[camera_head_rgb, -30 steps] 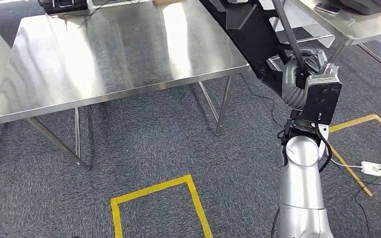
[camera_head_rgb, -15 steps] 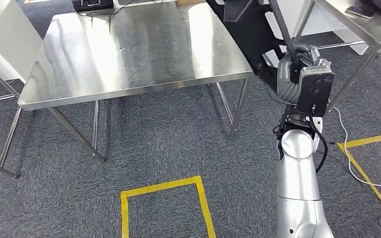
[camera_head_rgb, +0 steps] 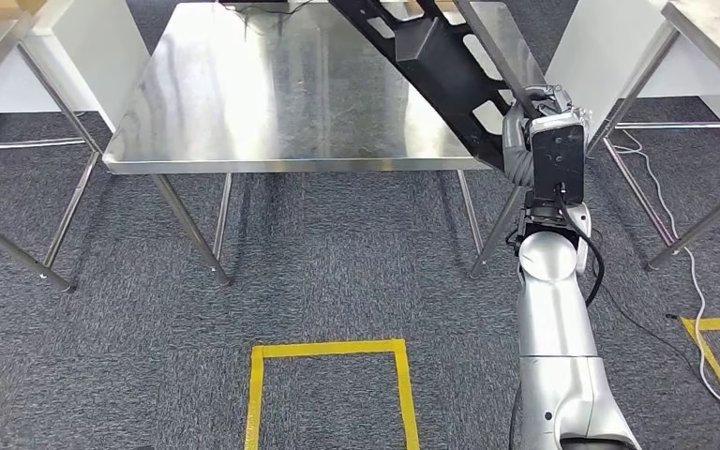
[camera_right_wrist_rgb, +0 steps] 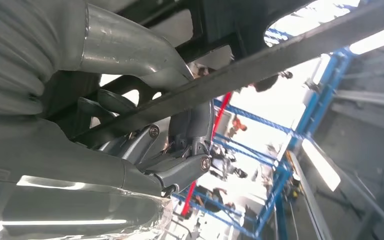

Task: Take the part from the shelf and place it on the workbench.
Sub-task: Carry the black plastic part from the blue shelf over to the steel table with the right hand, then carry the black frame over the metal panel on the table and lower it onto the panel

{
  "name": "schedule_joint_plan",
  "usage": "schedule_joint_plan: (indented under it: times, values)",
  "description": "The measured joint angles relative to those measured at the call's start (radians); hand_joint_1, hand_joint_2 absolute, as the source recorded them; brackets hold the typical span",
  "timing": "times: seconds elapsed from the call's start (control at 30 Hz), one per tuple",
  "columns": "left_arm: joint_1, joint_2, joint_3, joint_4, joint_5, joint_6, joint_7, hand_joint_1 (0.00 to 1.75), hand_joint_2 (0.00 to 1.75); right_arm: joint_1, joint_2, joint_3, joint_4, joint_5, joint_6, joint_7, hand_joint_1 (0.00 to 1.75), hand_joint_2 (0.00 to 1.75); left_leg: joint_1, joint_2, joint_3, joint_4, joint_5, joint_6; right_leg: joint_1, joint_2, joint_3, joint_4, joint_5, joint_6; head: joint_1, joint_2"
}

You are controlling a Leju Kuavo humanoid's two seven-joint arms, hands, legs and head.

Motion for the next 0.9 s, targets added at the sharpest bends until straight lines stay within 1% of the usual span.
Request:
schedule_joint_plan:
  times: [0.03,0.07,0.1,0.13,0.17,0.2,0.27,0.33,0.4,0.53,0.7,0.73,0.83,0.87,0.9]
  values:
    - [0.0,0.0,-0.001,0.0,-0.006,0.001,0.001,0.0,1.75,-0.003,-0.002,0.0,0.011,0.01,0.001,0.0,1.75,1.75,0.0,-0.007,0.0,0.001,0.0,-0.001,-0.001,0.001,-0.001,-0.007,0.011,0.008,0.001,0.0]
    - [0.0,-0.001,-0.001,0.0,-0.01,0.002,0.002,0.0,1.75,-0.009,-0.004,0.0,0.019,0.022,0.001,0.002,1.75,1.75,0.001,-0.013,0.0,0.003,-0.001,-0.002,-0.003,0.002,0.018,-0.056,0.038,0.017,0.001,0.0]
    - [0.0,-0.001,-0.002,0.0,-0.013,0.004,0.002,0.0,1.75,-0.016,-0.005,0.0,0.027,0.033,0.002,0.003,1.75,1.75,0.002,-0.018,0.0,0.006,-0.003,-0.005,-0.007,0.002,0.049,-0.13,0.07,0.027,0.001,0.0]
    - [0.0,0.0,-0.003,0.0,-0.017,0.005,0.002,0.0,1.75,-0.024,-0.006,0.0,0.035,0.042,0.002,0.005,1.75,1.75,0.0,-0.022,-0.002,0.01,-0.006,-0.01,-0.008,0.003,0.08,-0.197,0.098,0.032,0.002,0.0]
    - [0.0,0.0,-0.004,0.0,-0.019,0.007,0.002,0.0,1.75,-0.032,-0.007,0.001,0.042,0.048,0.001,0.007,1.75,1.75,-0.001,-0.025,-0.003,0.014,-0.009,-0.014,-0.008,0.004,0.103,-0.246,0.118,0.032,0.002,0.0]
    - [0.0,0.001,-0.006,0.0,-0.02,0.007,0.002,0.0,1.75,-0.037,-0.007,0.001,0.048,0.052,0.001,0.009,1.75,1.75,-0.003,-0.026,-0.005,0.017,-0.011,-0.016,-0.009,0.004,0.115,-0.271,0.127,0.028,0.002,0.0]
    - [0.001,0.002,-0.009,0.0,-0.02,0.008,0.002,0.0,1.75,-0.042,-0.007,0.001,0.058,0.055,0.001,0.011,1.75,1.75,-0.004,-0.027,-0.007,0.019,-0.012,-0.012,-0.007,0.005,0.116,-0.275,0.13,0.019,0.001,0.0]
    - [0.002,0.002,-0.01,0.0,-0.021,0.008,0.002,0.0,1.75,-0.046,-0.008,0.001,0.065,0.056,0.001,0.012,1.75,1.75,-0.003,-0.026,-0.006,0.017,-0.011,-0.006,-0.005,0.007,0.117,-0.276,0.131,0.017,0.001,0.0]
    - [0.002,0.002,-0.015,0.0,-0.022,0.008,0.002,0.0,1.75,-0.051,-0.008,0.001,0.072,0.056,0.001,0.012,1.75,1.75,-0.002,-0.023,-0.003,0.013,-0.011,-0.006,-0.003,0.01,0.116,-0.276,0.132,0.017,0.001,0.0]
    - [0.001,0.003,-0.019,0.0,-0.027,0.008,0.001,0.0,1.75,-0.061,-0.008,0.001,0.087,0.065,0.002,0.014,1.75,1.75,-0.001,-0.022,0.0,0.008,-0.009,-0.01,-0.001,0.011,0.116,-0.275,0.131,0.016,0.001,0.0]
    - [0.001,0.003,-0.023,0.0,-0.026,0.009,0.001,0.0,1.75,-0.075,-0.008,0.007,0.105,0.091,0.005,0.022,1.75,1.75,0.0,-0.022,0.0,0.006,-0.009,-0.027,0.0,0.01,0.116,-0.275,0.13,0.014,0.002,0.0]
    - [0.001,0.003,-0.023,0.0,-0.024,0.009,0.001,0.0,1.75,-0.078,-0.008,0.008,0.109,0.095,0.006,0.023,1.75,1.75,-0.001,-0.022,-0.001,0.008,-0.011,-0.028,-0.003,0.01,0.117,-0.277,0.13,0.015,0.002,0.0]
    - [0.001,0.004,-0.023,0.0,-0.019,0.009,0.001,0.0,1.75,-0.083,-0.007,0.01,0.115,0.099,0.006,0.024,1.75,1.75,-0.004,-0.022,-0.004,0.013,-0.014,-0.027,-0.013,0.01,0.12,-0.285,0.132,0.017,0.002,0.0]
    - [0.001,0.004,-0.023,0.0,-0.019,0.009,0.001,0.0,1.75,-0.083,-0.007,0.01,0.115,0.099,0.006,0.024,1.75,1.75,-0.004,-0.022,-0.004,0.013,-0.014,-0.027,-0.013,0.01,0.12,-0.285,0.132,0.017,0.002,0.0]
    - [0.001,0.004,-0.023,0.0,-0.019,0.009,0.001,0.0,1.75,-0.086,-0.005,0.01,0.115,0.101,0.006,0.024,1.75,1.75,-0.004,-0.022,0.003,0.002,-0.016,-0.023,-0.01,0.01,0.125,-0.292,0.131,0.017,0.0,0.0]
